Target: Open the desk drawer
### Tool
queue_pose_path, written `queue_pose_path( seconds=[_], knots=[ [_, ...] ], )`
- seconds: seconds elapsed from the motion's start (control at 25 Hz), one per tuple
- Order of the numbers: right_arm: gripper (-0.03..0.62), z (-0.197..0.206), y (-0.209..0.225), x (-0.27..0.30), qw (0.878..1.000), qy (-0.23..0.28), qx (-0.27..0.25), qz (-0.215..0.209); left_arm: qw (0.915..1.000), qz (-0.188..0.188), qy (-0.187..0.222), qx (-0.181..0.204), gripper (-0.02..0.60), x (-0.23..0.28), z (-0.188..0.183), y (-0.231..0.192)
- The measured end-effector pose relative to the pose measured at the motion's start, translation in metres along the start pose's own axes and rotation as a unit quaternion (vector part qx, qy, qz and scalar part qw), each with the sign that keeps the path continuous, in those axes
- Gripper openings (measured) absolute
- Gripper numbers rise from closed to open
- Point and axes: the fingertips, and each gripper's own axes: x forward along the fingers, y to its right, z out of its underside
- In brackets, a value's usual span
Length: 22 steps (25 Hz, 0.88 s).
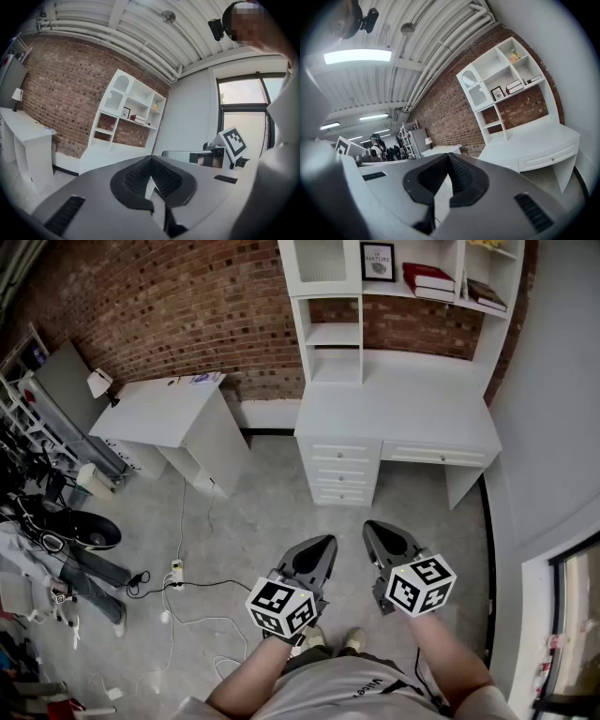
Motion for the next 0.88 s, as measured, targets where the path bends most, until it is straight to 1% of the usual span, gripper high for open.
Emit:
queue_pose_path(
  seconds=[0.2, 0.48, 0.56, 0.72, 0.88],
  knots=[
    [0.017, 0.000, -0.005, -0.004, 1.000, -0.003, -0.005, -0.002, 1.0000, -0.002, 0.000, 0.000, 0.011, -0.002, -0.002, 0.004],
    [0.017, -0.006, 0.004, -0.007, 1.000, 0.000, -0.002, -0.002, 1.0000, -0.003, -0.001, 0.002, 0.011, 0.008, -0.002, 0.007],
    [0.017, -0.006, 0.005, -0.008, 1.000, 0.000, 0.006, -0.006, 1.0000, -0.004, -0.003, 0.003, 0.011, 0.010, -0.002, 0.009],
    [0.017, -0.007, 0.013, -0.012, 0.999, 0.005, 0.038, -0.019, 0.9999, -0.004, -0.009, 0.004, 0.011, 0.018, 0.000, 0.013],
    [0.017, -0.007, 0.025, -0.017, 0.998, 0.012, 0.052, -0.018, 0.9998, -0.010, -0.015, 0.005, 0.011, 0.024, 0.005, 0.013]
  ],
)
